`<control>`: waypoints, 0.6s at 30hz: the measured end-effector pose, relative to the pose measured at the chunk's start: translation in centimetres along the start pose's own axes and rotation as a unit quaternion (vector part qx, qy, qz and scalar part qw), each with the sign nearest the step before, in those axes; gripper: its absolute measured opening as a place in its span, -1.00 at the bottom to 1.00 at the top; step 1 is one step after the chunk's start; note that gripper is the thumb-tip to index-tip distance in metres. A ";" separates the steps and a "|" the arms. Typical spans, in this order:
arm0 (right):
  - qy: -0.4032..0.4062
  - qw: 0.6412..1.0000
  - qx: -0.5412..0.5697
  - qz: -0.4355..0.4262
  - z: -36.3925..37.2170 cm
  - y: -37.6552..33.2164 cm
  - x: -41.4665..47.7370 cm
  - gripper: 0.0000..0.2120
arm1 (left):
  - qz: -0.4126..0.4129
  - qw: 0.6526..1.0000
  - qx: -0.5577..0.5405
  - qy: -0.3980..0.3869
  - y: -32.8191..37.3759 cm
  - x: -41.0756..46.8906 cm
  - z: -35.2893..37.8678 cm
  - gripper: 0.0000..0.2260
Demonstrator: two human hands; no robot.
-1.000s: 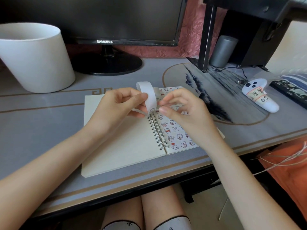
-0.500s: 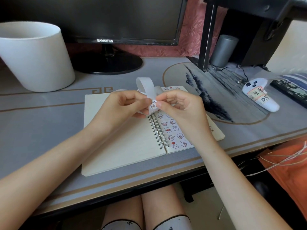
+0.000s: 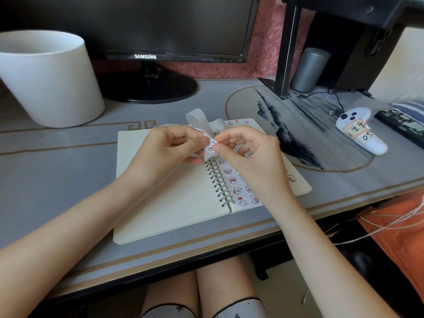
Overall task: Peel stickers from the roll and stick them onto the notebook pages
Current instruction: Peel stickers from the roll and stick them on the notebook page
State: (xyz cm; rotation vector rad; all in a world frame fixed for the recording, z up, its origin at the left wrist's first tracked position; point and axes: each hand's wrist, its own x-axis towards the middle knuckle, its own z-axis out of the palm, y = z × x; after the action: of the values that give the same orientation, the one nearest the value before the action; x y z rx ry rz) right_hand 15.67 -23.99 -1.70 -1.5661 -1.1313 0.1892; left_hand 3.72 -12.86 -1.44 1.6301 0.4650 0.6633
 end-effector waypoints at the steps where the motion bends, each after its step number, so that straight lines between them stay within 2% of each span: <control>1: 0.002 1.000 -0.003 -0.001 0.0 0.0 0.0 -0.90 | -0.002 1.000 -0.001 0.000 0.0 0.0 0.0 -0.89; 14: -0.002 0.995 -0.088 -0.047 -0.3 0.6 -0.7 -0.94 | -0.034 0.999 -0.036 -0.015 0.5 -0.2 0.3 -0.88; 18: -0.021 0.996 -0.071 -0.043 -0.7 0.4 -1.1 -0.90 | -0.039 0.999 -0.026 0.004 0.3 0.0 0.1 -0.90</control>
State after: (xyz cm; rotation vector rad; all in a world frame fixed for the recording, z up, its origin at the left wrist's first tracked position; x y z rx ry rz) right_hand 15.74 -25.24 -2.23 -1.6410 -1.2653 0.0867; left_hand 3.77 -13.00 -1.19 1.5531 0.5109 0.6183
